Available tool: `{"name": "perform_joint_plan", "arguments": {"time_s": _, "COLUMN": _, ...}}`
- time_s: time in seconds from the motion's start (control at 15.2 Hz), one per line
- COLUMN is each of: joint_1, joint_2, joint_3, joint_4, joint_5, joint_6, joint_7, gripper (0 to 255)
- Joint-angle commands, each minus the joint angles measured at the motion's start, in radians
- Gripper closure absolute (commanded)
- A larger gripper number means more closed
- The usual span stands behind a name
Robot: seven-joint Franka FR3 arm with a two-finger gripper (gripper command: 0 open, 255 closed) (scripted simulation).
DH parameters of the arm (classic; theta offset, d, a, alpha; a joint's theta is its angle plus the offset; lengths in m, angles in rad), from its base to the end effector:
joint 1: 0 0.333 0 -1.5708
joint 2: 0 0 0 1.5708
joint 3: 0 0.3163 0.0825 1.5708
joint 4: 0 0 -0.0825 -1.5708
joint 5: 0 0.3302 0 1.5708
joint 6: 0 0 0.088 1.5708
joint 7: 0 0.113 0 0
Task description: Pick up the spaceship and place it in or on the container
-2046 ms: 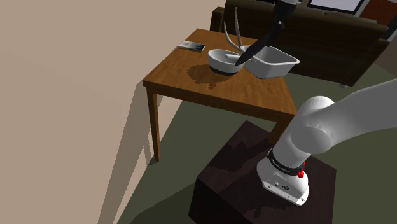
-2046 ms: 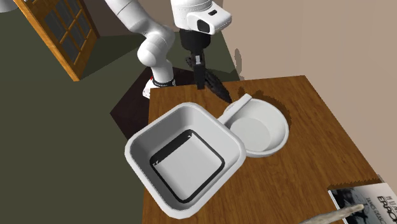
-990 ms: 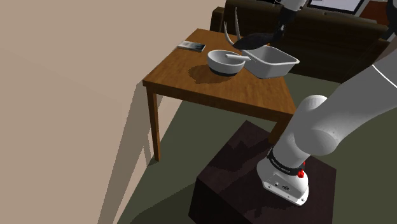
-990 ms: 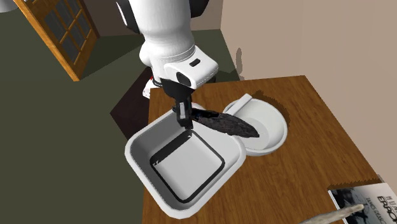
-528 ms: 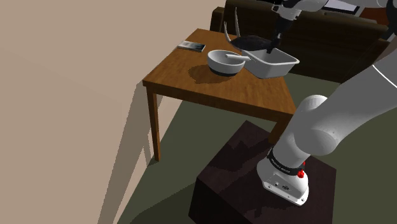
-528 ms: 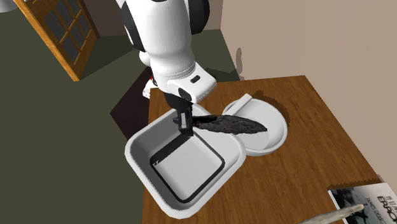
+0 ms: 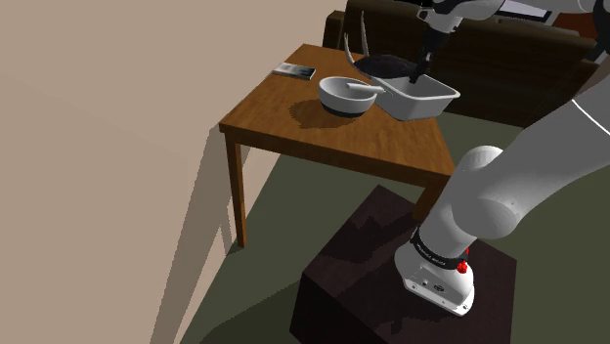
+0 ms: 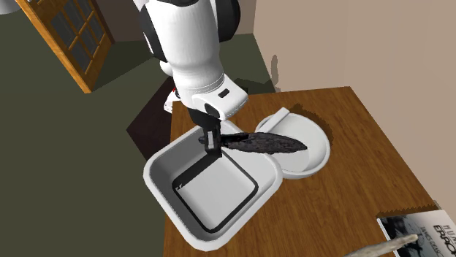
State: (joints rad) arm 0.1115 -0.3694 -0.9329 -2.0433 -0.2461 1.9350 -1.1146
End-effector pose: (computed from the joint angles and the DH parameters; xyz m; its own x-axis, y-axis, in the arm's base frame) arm 0.2593 -0.3782 0.5447 0.9206 0.3759 0.1060 0.3675 -0.9256 0.0907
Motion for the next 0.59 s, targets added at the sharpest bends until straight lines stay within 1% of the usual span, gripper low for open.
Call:
{"name": "perform_joint_plan", "arguments": {"time_s": 0.0, "joint_1": 0.000, "joint_2": 0.000, "joint_3": 0.000, "joint_4": 0.000, "joint_5": 0.000, "joint_6": 0.000, "joint_7": 0.000, "gripper": 0}}
{"name": "perform_joint_plan", "arguments": {"time_s": 0.33, "joint_1": 0.000, "joint_2": 0.000, "joint_3": 0.000, "joint_4": 0.000, "joint_5": 0.000, "joint_6": 0.000, "joint_7": 0.000, "gripper": 0}}
{"name": "perform_joint_plan", "arguments": {"time_s": 0.53, "joint_1": -0.006, "joint_2": -0.019, "joint_3": 0.031, "joint_4": 0.084, "joint_5": -0.003, "joint_6": -0.101, "joint_7": 0.004, "gripper": 0}}
